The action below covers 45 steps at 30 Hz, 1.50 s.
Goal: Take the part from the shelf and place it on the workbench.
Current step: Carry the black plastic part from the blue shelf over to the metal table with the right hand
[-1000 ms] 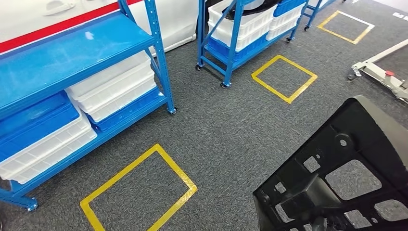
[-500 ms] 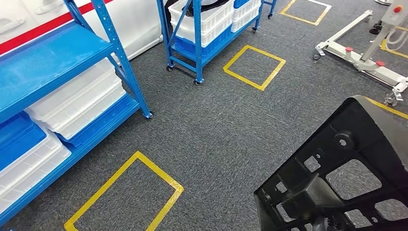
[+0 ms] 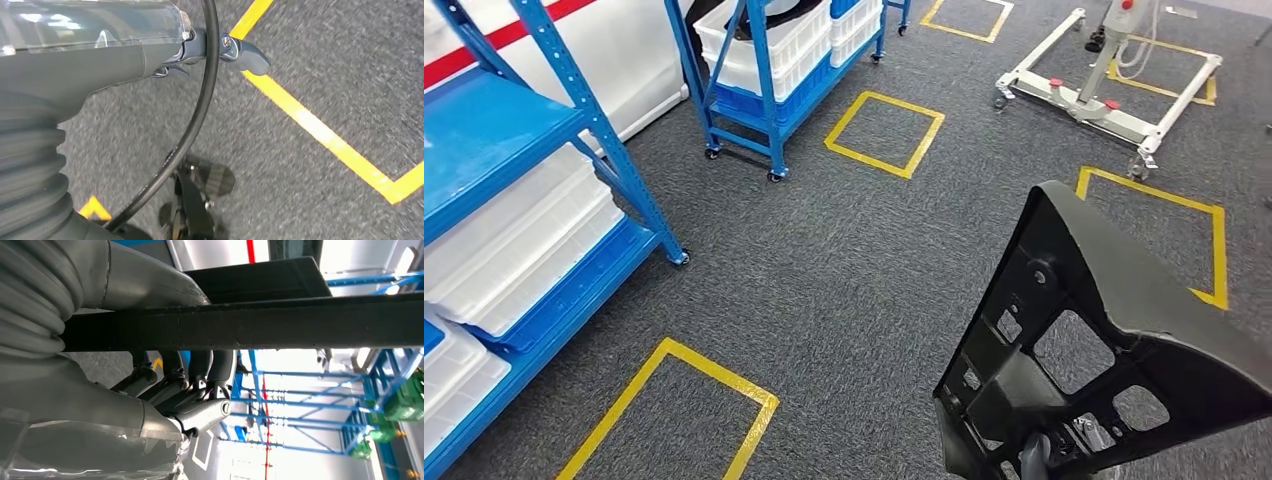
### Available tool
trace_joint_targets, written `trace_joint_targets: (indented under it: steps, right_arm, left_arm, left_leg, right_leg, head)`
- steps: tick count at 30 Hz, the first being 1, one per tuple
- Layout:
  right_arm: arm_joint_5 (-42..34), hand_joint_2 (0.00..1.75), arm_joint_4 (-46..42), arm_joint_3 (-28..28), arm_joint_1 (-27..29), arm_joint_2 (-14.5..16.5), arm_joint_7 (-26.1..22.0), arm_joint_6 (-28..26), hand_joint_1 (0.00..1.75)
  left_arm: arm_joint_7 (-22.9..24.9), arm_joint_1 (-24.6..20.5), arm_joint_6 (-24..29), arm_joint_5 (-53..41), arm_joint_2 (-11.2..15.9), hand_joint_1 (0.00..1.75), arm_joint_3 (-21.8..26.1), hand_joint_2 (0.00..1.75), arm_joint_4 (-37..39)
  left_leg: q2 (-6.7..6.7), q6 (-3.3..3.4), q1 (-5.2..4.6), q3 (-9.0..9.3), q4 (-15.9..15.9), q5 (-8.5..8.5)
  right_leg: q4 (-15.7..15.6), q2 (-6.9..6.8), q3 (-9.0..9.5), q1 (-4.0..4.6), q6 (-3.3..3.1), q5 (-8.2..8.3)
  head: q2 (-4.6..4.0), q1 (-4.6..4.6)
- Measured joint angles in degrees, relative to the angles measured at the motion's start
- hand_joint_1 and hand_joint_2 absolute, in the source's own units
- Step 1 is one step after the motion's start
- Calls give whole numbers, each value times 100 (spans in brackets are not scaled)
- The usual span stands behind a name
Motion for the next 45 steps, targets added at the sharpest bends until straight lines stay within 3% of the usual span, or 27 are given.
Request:
trace_joint_targets:
  steps: [2,4,6,8,10,12,14,16,17,18,19,21,23,25,26,28,30,32,33,34,36,37,38,40,41,43,45]
  right_arm:
    - [16,175,8,89,-11,0,0,-5,175]
    - [23,175,15,148,-14,0,0,-5,175]
    - [28,175,19,200,-31,0,1,-17,175]
    - [34,175,21,237,-48,0,1,-47,175]
    - [37,175,22,257,-42,2,0,-76,175]
    - [36,175,22,281,-32,5,-1,-90,175]
    - [32,175,21,316,-23,9,-2,-93,175]
    - [31,175,22,336,-2,11,-1,-92,175]
    - [31,175,23,339,10,11,-1,-93,175]
    - [32,175,23,340,19,11,0,-99,175]
    - [32,175,23,344,24,11,0,-111,175]
    - [36,175,26,359,18,11,0,-140,175]
    - [55,175,34,379,8,12,0,-155,175]
    - [82,175,44,391,7,13,0,-170,175]
    - [90,175,48,392,12,13,0,-180,175]
    - [93,175,54,393,4,12,-1,-192,175]
    - [92,175,69,396,-13,11,-1,-193,175]
    - [91,175,93,399,-16,11,0,-193,175]
    - [91,175,103,399,-13,11,0,-193,175]
    - [91,175,109,399,-12,11,0,-193,175]
    - [92,175,113,400,-17,11,1,-200,175]
    - [96,175,112,402,-20,11,1,-210,175]
    - [103,175,111,406,-23,12,1,-233,175]
    - [143,175,111,412,-15,13,-1,-300,175]
    - [174,175,111,416,-5,14,-1,-341,175]
    - [234,175,110,436,1,15,-2,-420,175]
    - [274,175,110,470,-4,15,-2,-479,175]
  left_arm:
    - [3,8,-24,0,39,0,6,175,-1]
    - [4,-2,-32,0,61,0,12,175,-1]
    - [0,-8,-32,-1,71,0,22,175,-1]
    - [-16,-17,-32,-3,84,0,35,175,-1]
    - [-72,-34,-41,-4,99,0,43,175,-1]
    - [-139,-38,-66,-4,112,0,47,175,0]
    - [-166,-18,-87,-5,135,0,55,175,1]
    - [-161,19,-87,-10,165,0,68,175,2]
    - [-156,34,-81,-17,180,0,73,175,2]
    - [-152,43,-74,-28,190,0,77,175,2]
    - [-149,48,-69,-39,200,0,79,175,2]
    - [-132,52,-61,-54,211,0,80,175,2]
    - [-89,55,-56,-52,217,0,84,175,2]
    - [-50,49,-52,-51,225,0,85,175,2]
    - [-43,42,-50,-52,229,0,85,175,2]
    - [-38,37,-53,-53,236,0,85,175,2]
    - [-36,53,-56,-53,245,0,86,175,2]
    - [-32,67,-56,-52,256,0,87,175,2]
    - [-32,65,-56,-53,260,0,87,175,2]
    - [-31,59,-54,-56,262,0,87,175,2]
    - [-28,49,-44,-69,260,0,86,175,2]
    - [-26,48,-37,-78,257,0,86,175,2]
    - [-24,47,-32,-92,254,0,85,175,2]
    - [-24,38,-28,-131,243,0,84,175,2]
    - [-25,33,-28,-155,238,0,82,175,2]
    - [-35,34,-32,-198,225,0,79,175,3]
    - [-57,55,-52,-218,215,0,78,175,5]
  left_leg:
    - [167,-4,-16,-9,2,-7]
    - [302,-27,-20,14,3,-25]
    - [407,-73,-34,50,6,-54]
    - [496,-124,-49,75,11,-76]
    - [566,-176,-46,93,10,-98]
    - [381,-226,-26,23,204,-268]
    - [72,-260,-2,-253,848,-648]
    - [-38,-282,7,-593,1578,-923]
    - [-50,-290,10,-664,1704,-898]
    - [-62,-295,18,-629,1591,-752]
    - [-97,-298,32,-497,1264,-524]
    - [-361,-300,74,-188,505,-178]
    - [-571,-273,83,-72,190,-115]
    - [-492,-204,69,-66,174,-106]
    - [-419,-159,70,-54,150,-84]
    - [-260,-71,76,-44,96,-39]
    - [-86,-32,37,-54,90,-32]
    - [91,-22,2,-62,93,-42]
    - [171,-21,-9,-59,93,-49]
    - [241,-23,-18,-50,93,-59]
    - [358,-47,-38,-13,94,-87]
    - [405,-67,-44,5,93,-101]
    - [451,-91,-48,20,92,-112]
    - [555,-143,-51,51,75,-125]
    - [549,-170,-45,62,89,-150]
    - [325,-212,-29,-35,352,-355]
    - [31,-239,-4,-363,1056,-729]
  right_leg:
    - [302,-53,-117,-20,18,-50]
    - [-293,-145,239,-18,1,284]
    - [-1077,-370,683,30,-50,526]
    - [-1344,-462,806,87,-94,545]
    - [-1372,-343,787,84,-141,578]
    - [-1428,-226,790,45,-212,623]
    - [-1454,-104,785,26,-256,649]
    - [-1443,45,777,30,-265,651]
    - [-1432,128,777,29,-263,650]
    - [-1416,211,779,26,-257,646]
    - [-1394,291,781,20,-245,638]
    - [-1318,440,754,14,-197,611]
    - [-1258,576,689,17,-125,609]
    - [-1261,713,640,5,-47,643]
    - [-1236,690,616,1,-19,629]
    - [-903,396,445,12,19,416]
    - [-171,46,91,19,42,34]
    - [335,-43,-150,6,50,-118]
    - [276,-59,-109,2,42,-31]
    - [-13,-92,55,4,24,143]
    - [-849,-310,524,47,-41,457]
    - [-1141,-400,682,78,-75,530]
    - [-1284,-453,752,108,-103,544]
    - [-1325,-355,742,130,-148,555]
    - [-1359,-297,752,116,-174,576]
    - [-1436,-184,782,70,-234,626]
    - [-1457,-65,788,50,-264,648]
  head:
    - [0,0]
    - [0,0]
    - [0,-1]
    - [0,-1]
    - [0,-1]
    - [0,-1]
    - [0,-2]
    - [0,-2]
    - [0,-2]
    - [0,-2]
    - [0,-2]
    - [0,-2]
    - [0,-1]
    - [0,-1]
    - [0,1]
    - [0,1]
    - [0,1]
    - [0,2]
    - [0,2]
    - [0,2]
    - [0,2]
    - [0,2]
    - [0,2]
    - [0,1]
    - [0,1]
    - [0,0]
    - [0,-1]
